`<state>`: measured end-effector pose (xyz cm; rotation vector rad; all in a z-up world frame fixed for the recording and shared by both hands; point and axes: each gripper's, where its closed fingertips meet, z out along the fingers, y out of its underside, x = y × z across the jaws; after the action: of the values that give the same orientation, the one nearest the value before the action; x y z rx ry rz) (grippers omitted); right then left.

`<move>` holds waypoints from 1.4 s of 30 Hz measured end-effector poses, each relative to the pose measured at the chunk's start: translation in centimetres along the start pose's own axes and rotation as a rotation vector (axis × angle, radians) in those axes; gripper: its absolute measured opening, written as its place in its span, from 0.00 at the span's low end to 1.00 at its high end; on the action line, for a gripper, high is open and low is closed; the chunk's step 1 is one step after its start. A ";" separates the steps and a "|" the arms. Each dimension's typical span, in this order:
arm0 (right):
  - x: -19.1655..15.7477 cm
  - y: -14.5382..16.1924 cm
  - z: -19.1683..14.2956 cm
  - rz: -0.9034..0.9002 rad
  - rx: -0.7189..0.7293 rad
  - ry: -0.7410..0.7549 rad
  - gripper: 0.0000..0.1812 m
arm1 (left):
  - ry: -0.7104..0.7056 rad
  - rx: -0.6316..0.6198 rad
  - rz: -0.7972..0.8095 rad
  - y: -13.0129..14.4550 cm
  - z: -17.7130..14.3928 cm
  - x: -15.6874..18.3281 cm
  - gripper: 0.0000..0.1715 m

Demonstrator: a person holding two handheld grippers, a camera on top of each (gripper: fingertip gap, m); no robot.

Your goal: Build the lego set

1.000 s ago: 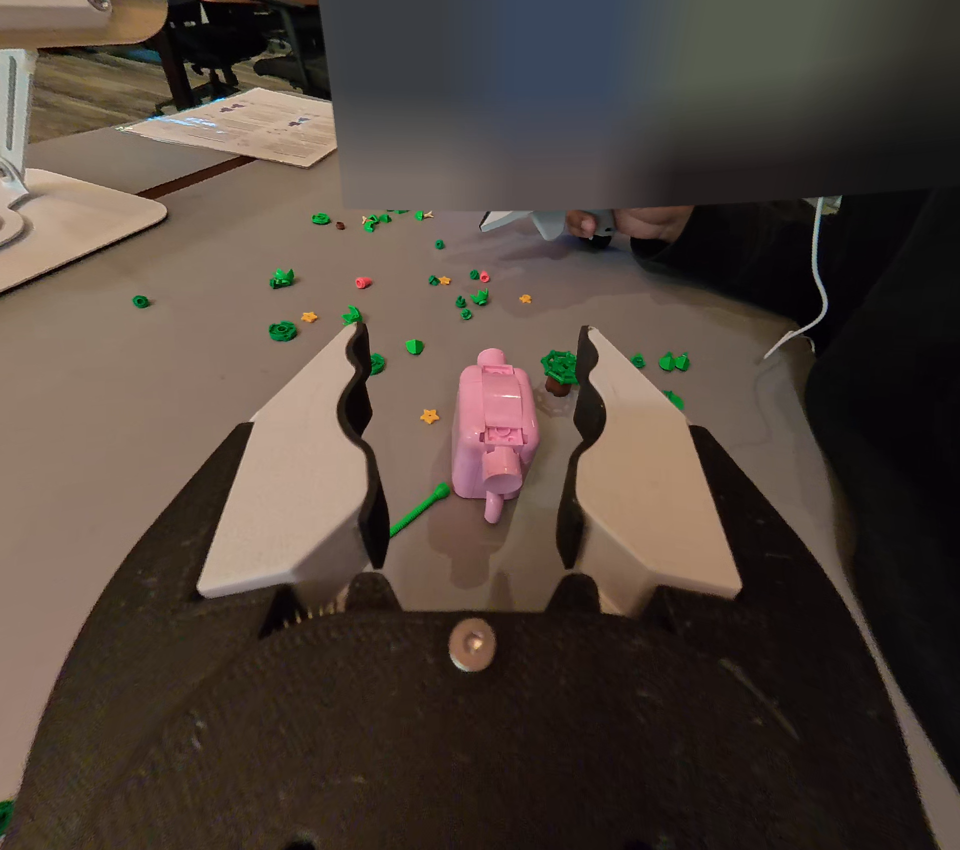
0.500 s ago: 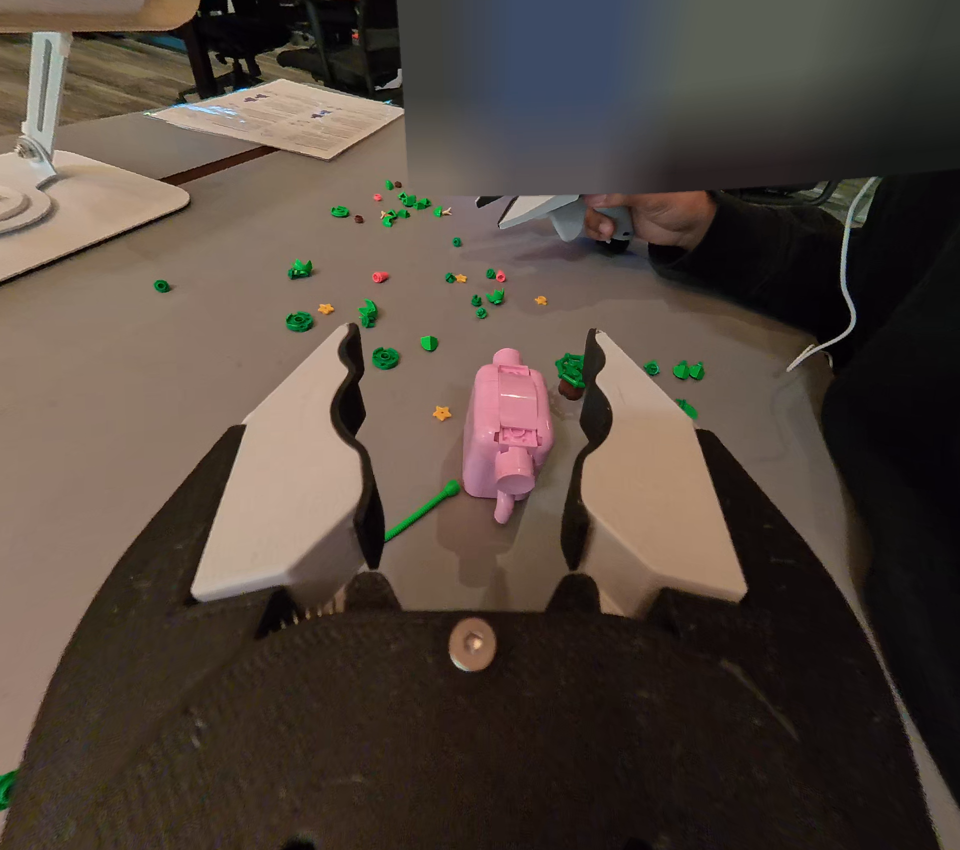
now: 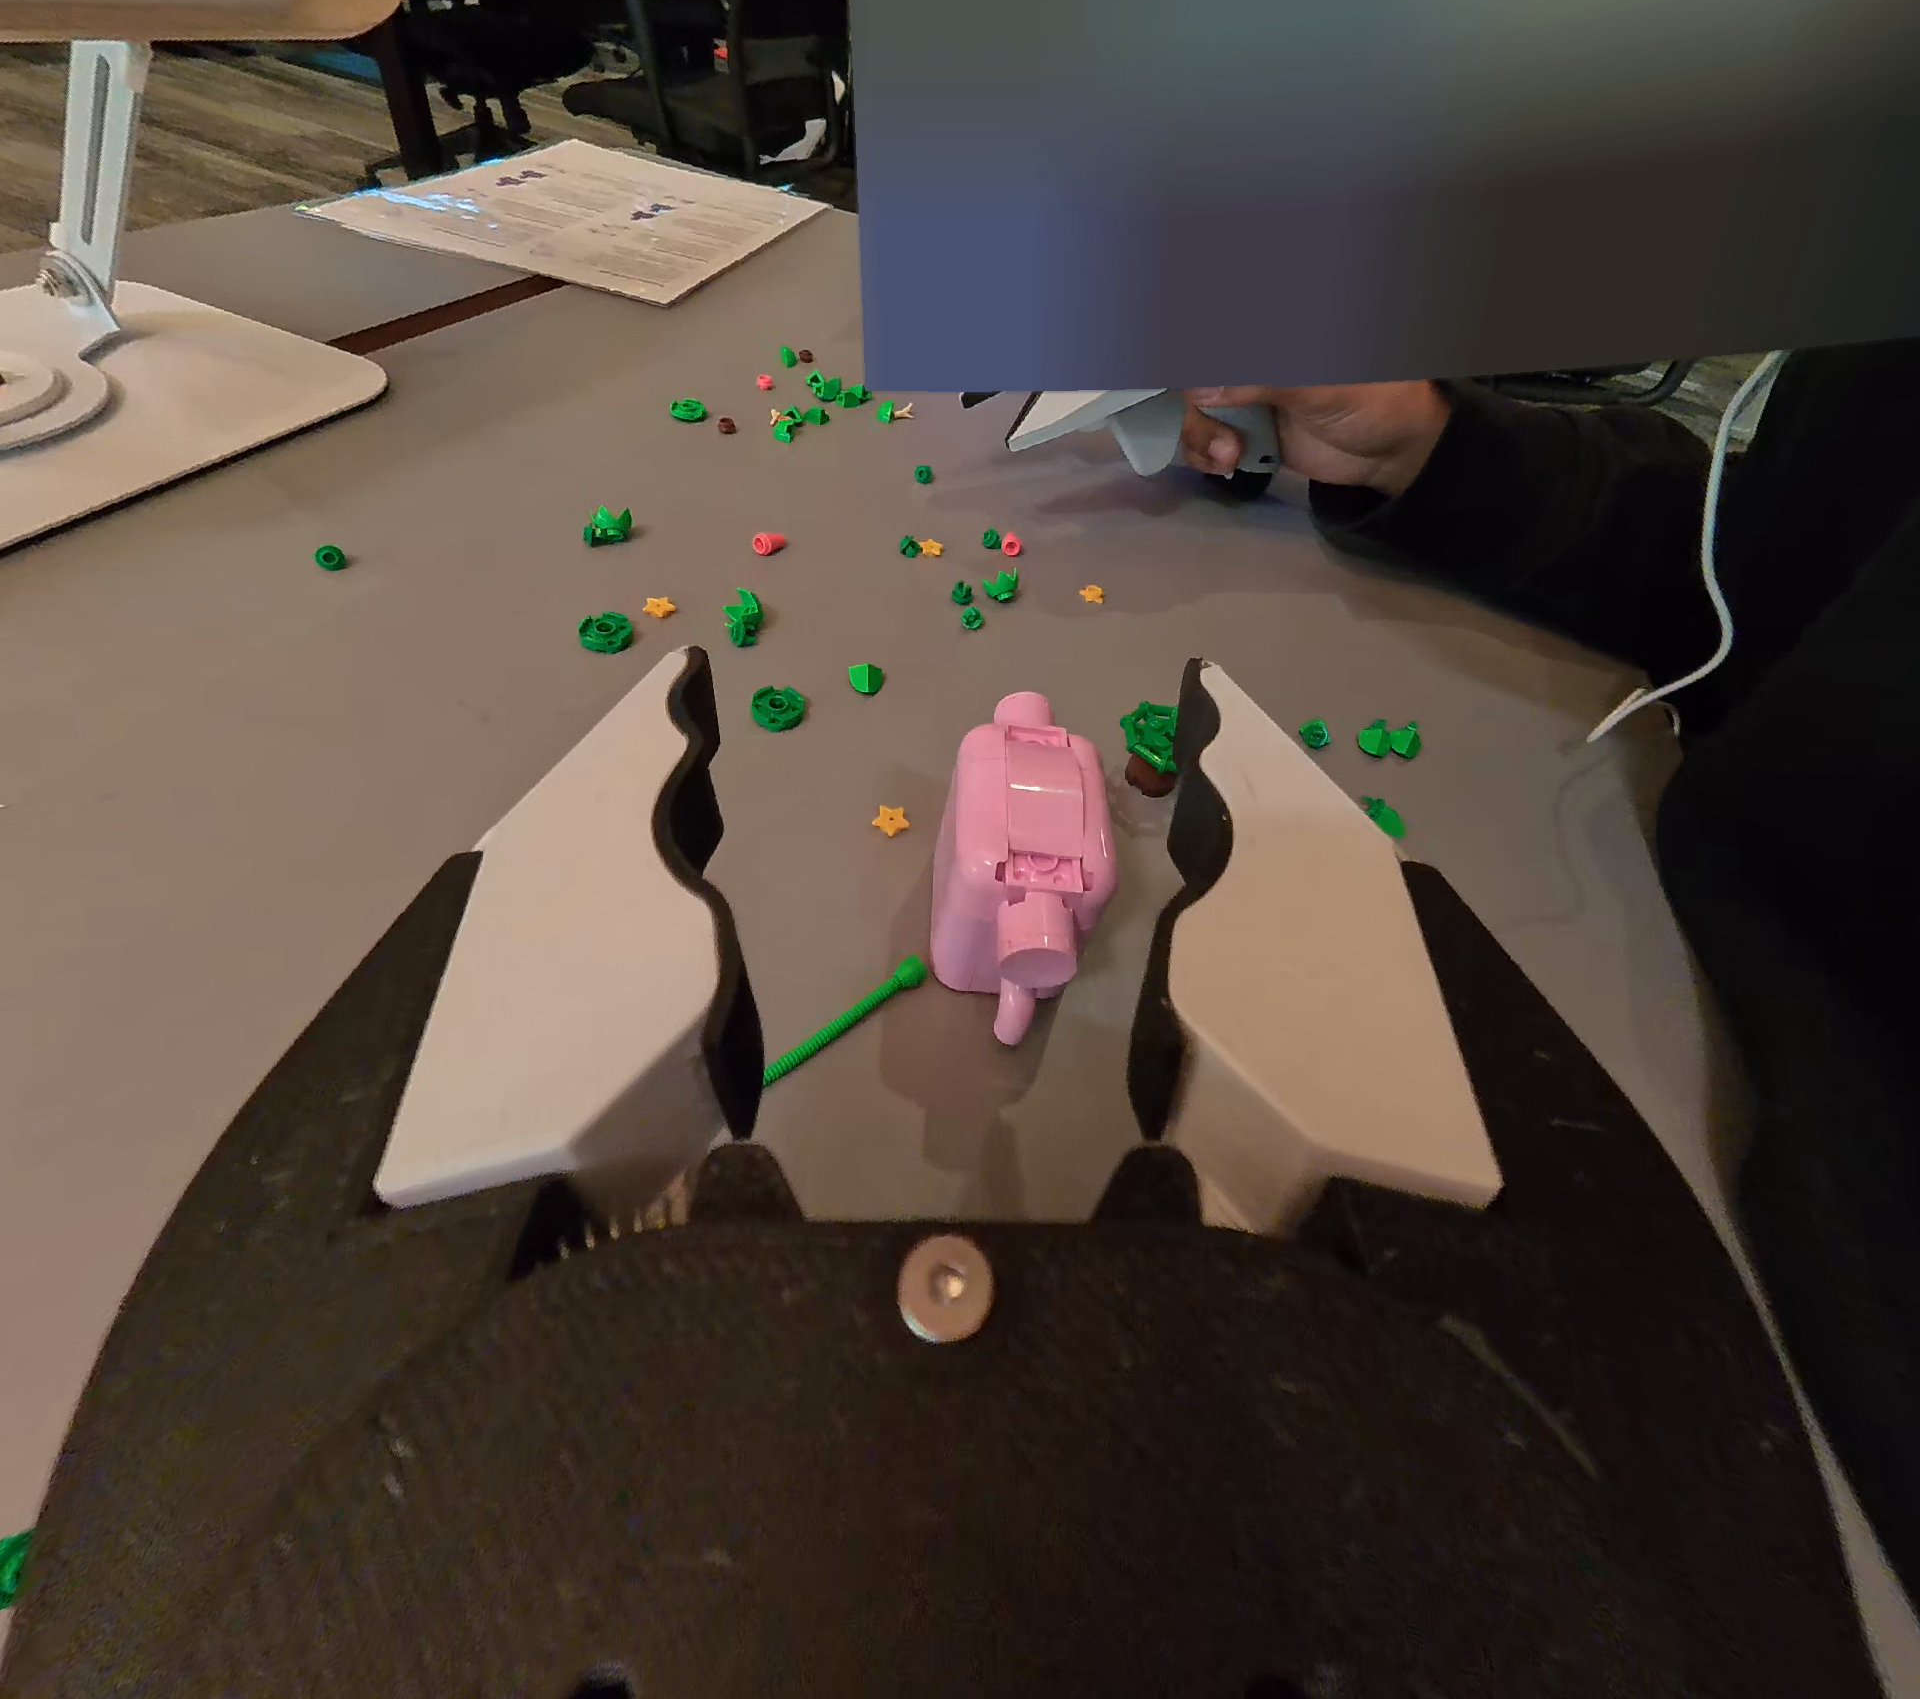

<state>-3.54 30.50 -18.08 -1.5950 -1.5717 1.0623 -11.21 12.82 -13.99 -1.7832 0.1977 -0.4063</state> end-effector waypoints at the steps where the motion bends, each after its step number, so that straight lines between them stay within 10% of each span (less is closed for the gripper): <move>1: 0.0 0.0 0.0 0.000 -0.001 -0.001 0.22 | 0.000 0.000 0.000 0.0 0.0 0.0 0.50; 42: 0.0 0.0 -0.3 0.071 0.006 -0.050 0.23 | -0.011 -0.032 0.035 0.4 0.3 0.2 0.52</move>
<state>-3.24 30.50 -17.97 -1.6425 -1.5528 1.1522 -10.84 12.93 -14.39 -1.8102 0.2288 -0.3698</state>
